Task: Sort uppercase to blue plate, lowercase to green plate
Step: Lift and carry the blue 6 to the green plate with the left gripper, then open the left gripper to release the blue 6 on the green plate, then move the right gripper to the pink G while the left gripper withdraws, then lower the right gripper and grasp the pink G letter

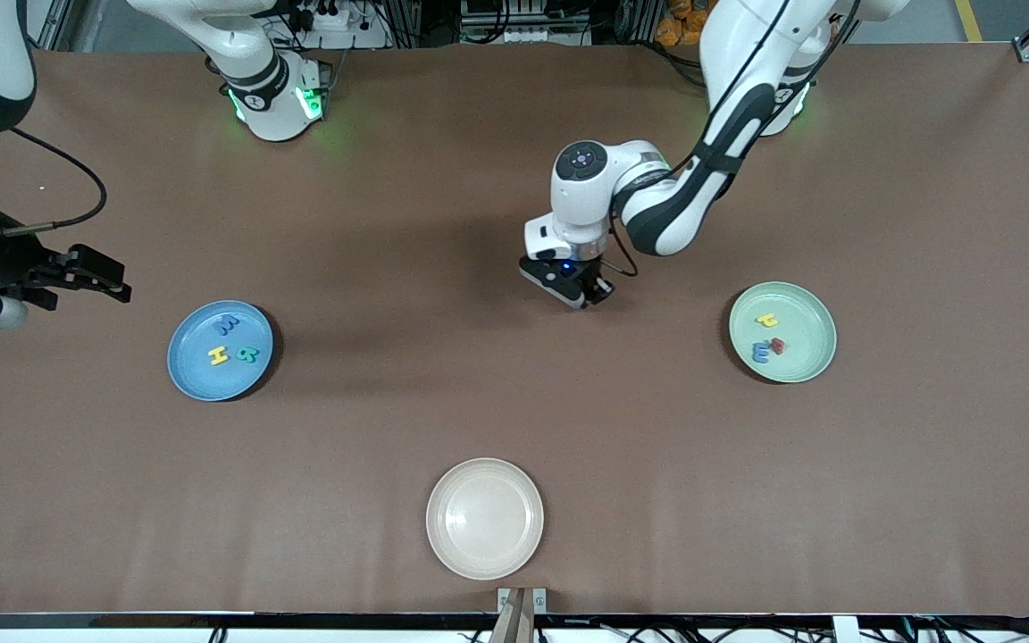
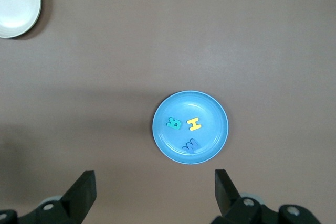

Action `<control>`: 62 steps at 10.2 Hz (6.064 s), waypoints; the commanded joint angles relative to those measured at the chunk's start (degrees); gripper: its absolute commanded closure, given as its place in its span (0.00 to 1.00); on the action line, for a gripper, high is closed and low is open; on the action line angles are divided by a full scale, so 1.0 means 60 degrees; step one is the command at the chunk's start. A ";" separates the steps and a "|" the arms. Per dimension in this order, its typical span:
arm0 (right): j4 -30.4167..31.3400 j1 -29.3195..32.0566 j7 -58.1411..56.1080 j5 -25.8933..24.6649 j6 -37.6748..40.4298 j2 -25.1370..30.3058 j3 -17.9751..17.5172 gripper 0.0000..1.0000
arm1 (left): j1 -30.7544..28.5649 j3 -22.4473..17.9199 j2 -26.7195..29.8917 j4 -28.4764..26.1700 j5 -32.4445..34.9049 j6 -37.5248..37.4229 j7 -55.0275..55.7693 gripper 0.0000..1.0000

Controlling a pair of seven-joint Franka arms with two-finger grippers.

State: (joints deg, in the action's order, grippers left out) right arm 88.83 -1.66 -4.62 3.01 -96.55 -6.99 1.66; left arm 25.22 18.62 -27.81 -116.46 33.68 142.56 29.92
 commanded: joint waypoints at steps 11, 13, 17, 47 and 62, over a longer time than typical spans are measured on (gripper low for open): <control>0.0429 -0.0046 0.0037 -0.0092 -0.0183 0.0447 -0.0027 0.00 | -0.4787 0.0017 0.2176 -0.1976 -0.3137 -0.0822 -0.6084 1.00; 0.0429 -0.0075 0.0052 -0.0092 -0.0197 0.0433 -0.0027 0.00 | -0.5065 -0.0158 0.2160 -0.2064 -0.3123 -0.0761 -0.6552 1.00; 0.0385 -0.0133 0.0140 -0.0004 -0.0256 0.0447 -0.0100 0.00 | -0.5404 -0.0671 0.2102 -0.2050 -0.3123 -0.0528 -0.7755 0.97; -0.0391 -0.9186 1.2604 -0.1601 -0.4795 -0.5425 -0.1419 0.06 | -0.2768 -0.4495 0.3713 0.5026 -0.5437 -0.8393 -0.4797 0.00; 0.0004 -0.9684 1.3324 -0.2377 -0.6350 -0.6481 -0.1419 0.59 | -0.2723 -0.3483 0.3551 0.5055 -0.5100 -0.8569 -0.4694 0.00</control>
State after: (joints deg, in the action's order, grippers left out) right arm 88.55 -59.48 73.71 -10.01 -133.90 -45.89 -7.13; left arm 9.14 -2.20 -6.78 -87.12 2.08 92.03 1.09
